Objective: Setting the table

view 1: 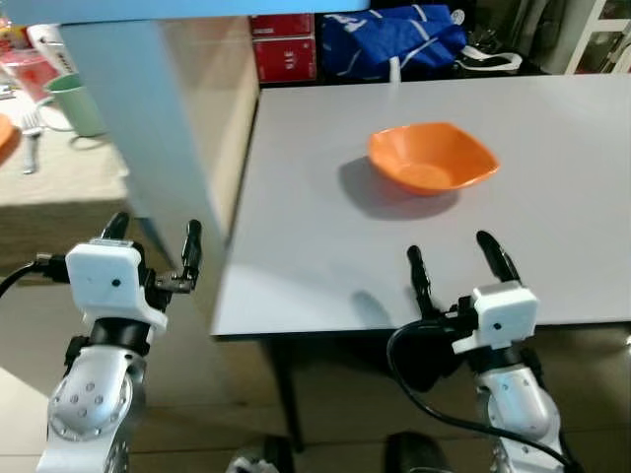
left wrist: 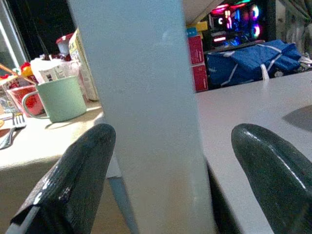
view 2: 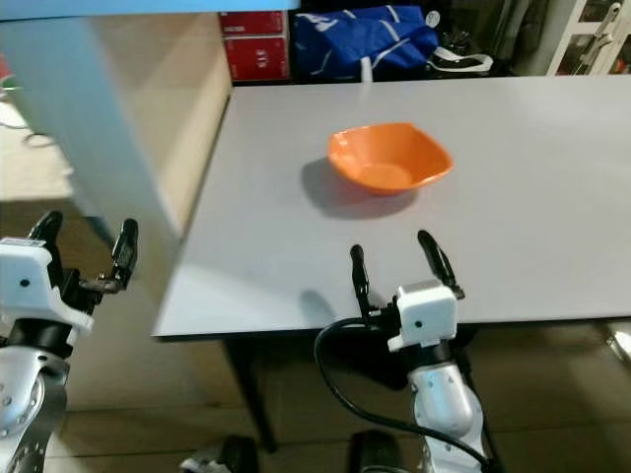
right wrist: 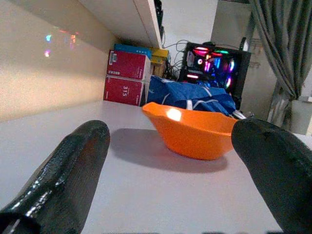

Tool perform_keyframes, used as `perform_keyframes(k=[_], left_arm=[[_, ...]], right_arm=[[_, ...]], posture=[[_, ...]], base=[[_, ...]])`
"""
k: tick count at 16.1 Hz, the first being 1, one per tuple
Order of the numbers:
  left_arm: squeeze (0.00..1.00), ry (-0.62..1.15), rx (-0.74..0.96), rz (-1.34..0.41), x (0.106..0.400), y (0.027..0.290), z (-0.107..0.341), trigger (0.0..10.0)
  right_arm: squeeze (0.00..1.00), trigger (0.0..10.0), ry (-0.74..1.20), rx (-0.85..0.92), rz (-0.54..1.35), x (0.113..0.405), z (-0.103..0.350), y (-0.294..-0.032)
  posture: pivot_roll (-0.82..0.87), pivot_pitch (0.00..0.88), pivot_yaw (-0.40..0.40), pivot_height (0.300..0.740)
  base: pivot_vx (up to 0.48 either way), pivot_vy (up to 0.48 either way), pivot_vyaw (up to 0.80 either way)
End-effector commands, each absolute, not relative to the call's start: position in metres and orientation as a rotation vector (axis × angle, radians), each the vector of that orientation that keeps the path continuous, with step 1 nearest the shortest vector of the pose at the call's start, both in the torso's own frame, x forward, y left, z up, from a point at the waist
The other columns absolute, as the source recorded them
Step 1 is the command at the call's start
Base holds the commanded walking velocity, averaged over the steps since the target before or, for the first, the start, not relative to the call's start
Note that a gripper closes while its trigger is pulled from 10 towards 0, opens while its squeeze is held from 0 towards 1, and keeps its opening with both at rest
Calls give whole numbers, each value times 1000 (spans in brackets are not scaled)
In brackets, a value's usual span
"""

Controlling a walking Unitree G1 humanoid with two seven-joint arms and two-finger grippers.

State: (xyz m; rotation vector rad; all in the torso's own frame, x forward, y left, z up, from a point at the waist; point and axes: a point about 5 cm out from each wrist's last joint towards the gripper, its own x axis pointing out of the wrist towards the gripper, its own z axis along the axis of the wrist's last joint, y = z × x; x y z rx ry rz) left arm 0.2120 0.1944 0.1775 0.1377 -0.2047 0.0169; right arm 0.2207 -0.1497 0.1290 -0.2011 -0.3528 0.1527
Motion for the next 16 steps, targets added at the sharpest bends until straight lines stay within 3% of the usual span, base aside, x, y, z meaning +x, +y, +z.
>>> perform_keyframes(k=[1,16], left_arm=[[0,-194,116,0,215,192,177,10000],[0,-167,110,36,221,206,182,10000]], right_arm=[[0,10000,-340,-212,141,221,128,-155],[0,10000,-323,-167,200,219,124,-138]], posture=[[-103,0,98,666],[-29,0,91,666]], base=[[0,480,0],[0,480,0]])
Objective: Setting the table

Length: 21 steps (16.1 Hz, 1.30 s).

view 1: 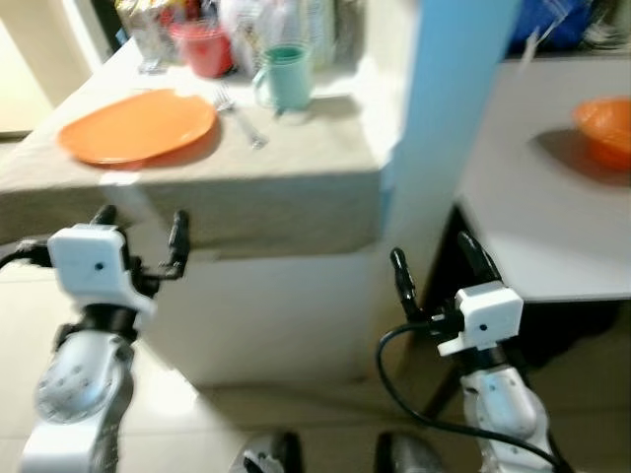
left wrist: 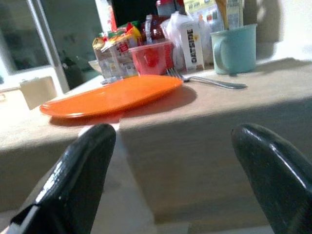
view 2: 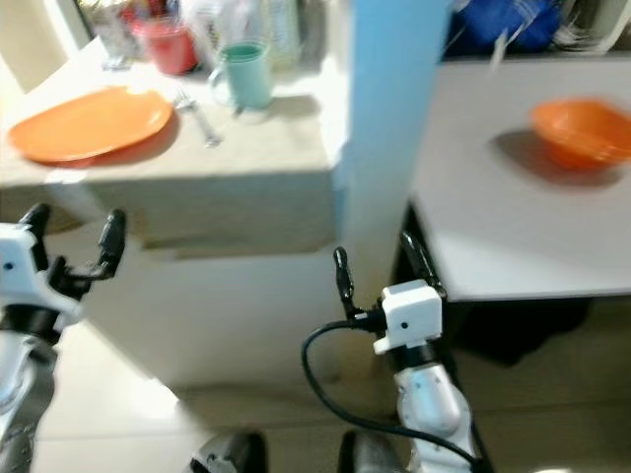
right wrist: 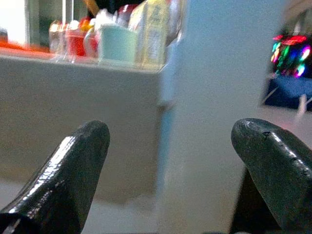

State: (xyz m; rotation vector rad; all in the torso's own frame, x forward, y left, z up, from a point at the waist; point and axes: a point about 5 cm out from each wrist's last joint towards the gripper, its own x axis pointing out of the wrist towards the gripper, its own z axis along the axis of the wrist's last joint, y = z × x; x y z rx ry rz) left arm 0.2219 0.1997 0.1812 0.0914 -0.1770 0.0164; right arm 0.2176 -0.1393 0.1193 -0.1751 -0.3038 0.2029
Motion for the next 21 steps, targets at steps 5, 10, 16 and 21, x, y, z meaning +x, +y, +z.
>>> perform_keyframes(k=[5,10,16,21], left_arm=[[0,-133,129,35,224,205,176,10000],[0,-139,106,2,230,198,178,10000],[0,-138,141,-34,234,192,178,10000],[0,-177,188,-106,239,184,187,10000]], right_arm=[[0,10000,-311,-154,219,245,124,-131],[0,10000,-300,-145,216,252,122,-128],[0,10000,-300,-128,224,256,121,-126],[0,10000,-374,-130,211,252,134,-123]], posture=[[-43,0,94,666],[-49,0,98,666],[-55,0,102,666],[-65,0,117,666]], base=[[0,58,0],[274,248,0],[391,242,0],[286,0,0]])
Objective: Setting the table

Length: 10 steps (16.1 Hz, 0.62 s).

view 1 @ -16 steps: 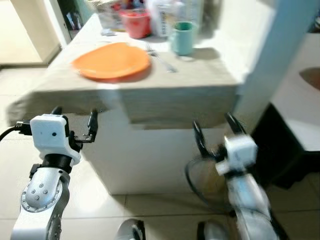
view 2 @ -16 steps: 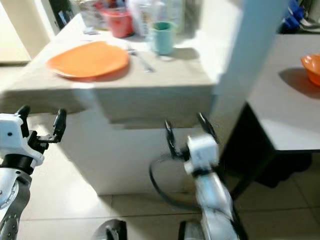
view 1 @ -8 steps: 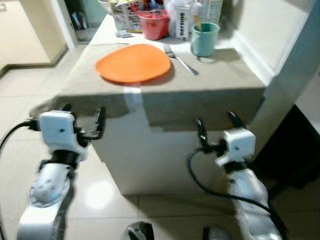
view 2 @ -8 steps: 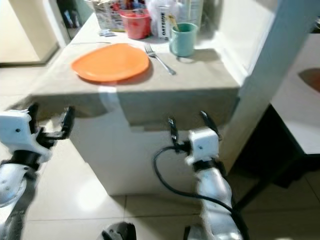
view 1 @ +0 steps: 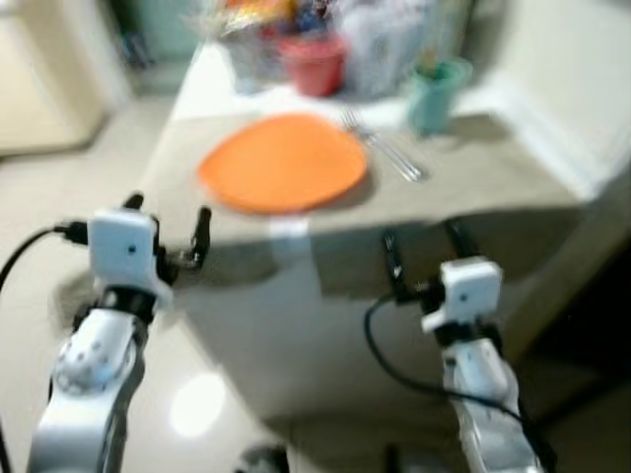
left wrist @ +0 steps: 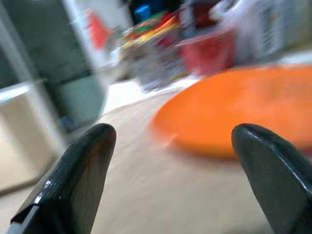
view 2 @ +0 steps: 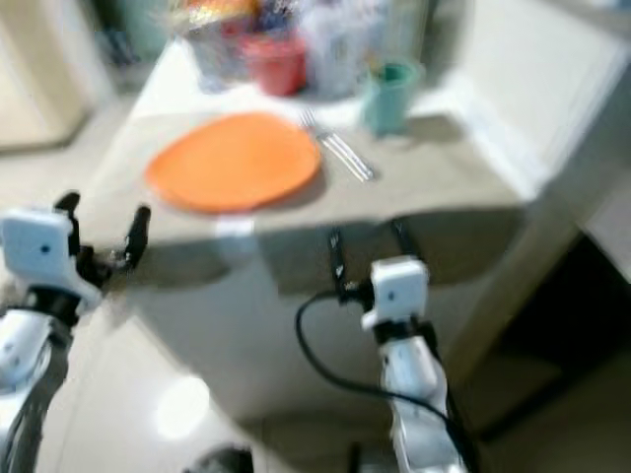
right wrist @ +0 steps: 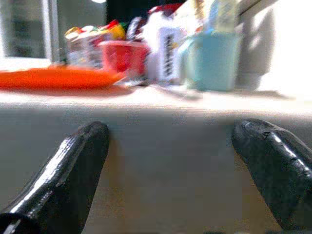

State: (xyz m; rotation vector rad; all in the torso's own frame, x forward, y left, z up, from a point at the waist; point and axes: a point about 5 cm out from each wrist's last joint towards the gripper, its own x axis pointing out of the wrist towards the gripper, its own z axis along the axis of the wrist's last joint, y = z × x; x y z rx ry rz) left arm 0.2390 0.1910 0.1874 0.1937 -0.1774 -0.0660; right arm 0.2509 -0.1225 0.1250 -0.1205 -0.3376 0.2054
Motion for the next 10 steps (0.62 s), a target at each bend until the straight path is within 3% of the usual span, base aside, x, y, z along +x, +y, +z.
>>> perform_keyframes(k=[1,7,10], left_arm=[[0,-177,182,-101,240,184,187,10000],[0,-156,110,-120,249,183,188,10000],[0,16,-112,-10,265,203,173,10000]], right_arm=[[0,10000,-386,-132,210,252,137,-123],[0,10000,-539,-166,154,255,181,-134],[0,10000,-547,-161,141,259,190,-138]], posture=[[-65,0,117,666],[-97,0,128,666],[-111,0,128,666]], base=[[0,0,0],[0,0,0],[0,0,0]])
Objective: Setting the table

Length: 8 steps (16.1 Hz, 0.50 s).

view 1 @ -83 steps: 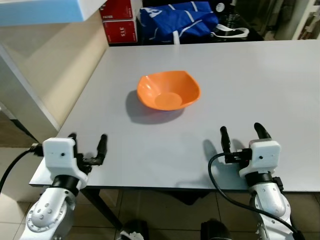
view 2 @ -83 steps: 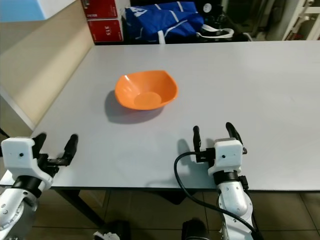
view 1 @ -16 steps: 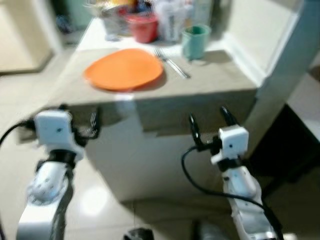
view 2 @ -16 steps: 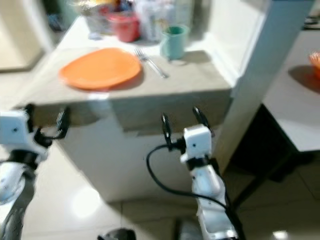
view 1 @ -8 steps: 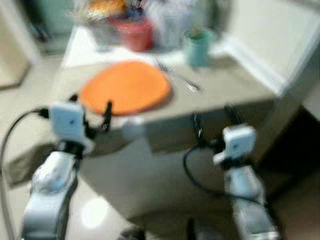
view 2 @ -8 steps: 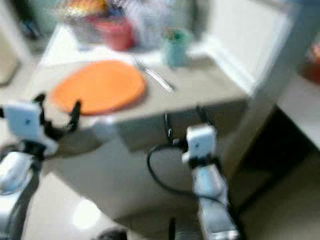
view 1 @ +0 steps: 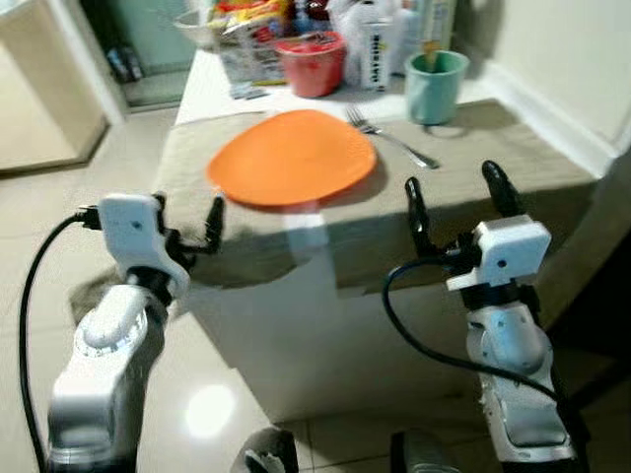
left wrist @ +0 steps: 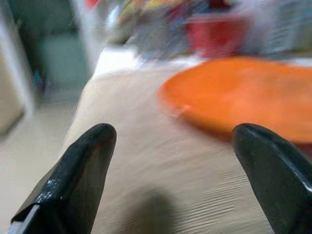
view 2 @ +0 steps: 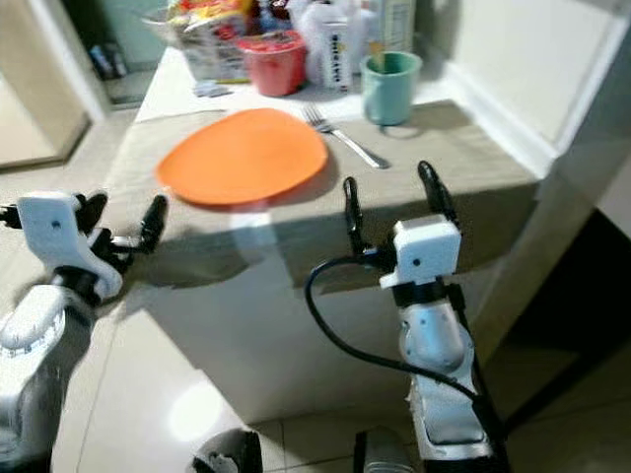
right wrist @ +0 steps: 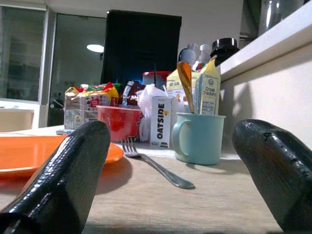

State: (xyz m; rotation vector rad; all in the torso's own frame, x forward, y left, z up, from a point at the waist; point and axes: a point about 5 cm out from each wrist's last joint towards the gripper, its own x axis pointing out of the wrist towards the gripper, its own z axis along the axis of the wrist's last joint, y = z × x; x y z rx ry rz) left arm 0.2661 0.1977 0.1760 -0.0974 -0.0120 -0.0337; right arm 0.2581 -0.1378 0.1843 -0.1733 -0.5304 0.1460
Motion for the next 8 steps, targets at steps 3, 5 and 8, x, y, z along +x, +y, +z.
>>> perform_keyframes(k=[3,5,8], left_arm=[[0,96,-278,50,292,221,174,10000],[0,90,-404,31,310,221,187,10000],[0,95,-586,-27,329,210,208,10000]], right_arm=[[0,10000,-558,-161,126,265,198,-140],[0,10000,-554,-160,135,265,197,-138],[0,10000,-540,-160,137,264,196,-137]], posture=[[-106,0,119,666],[-110,0,120,666],[-113,0,115,666]], base=[[0,0,0],[0,0,0],[0,0,0]])
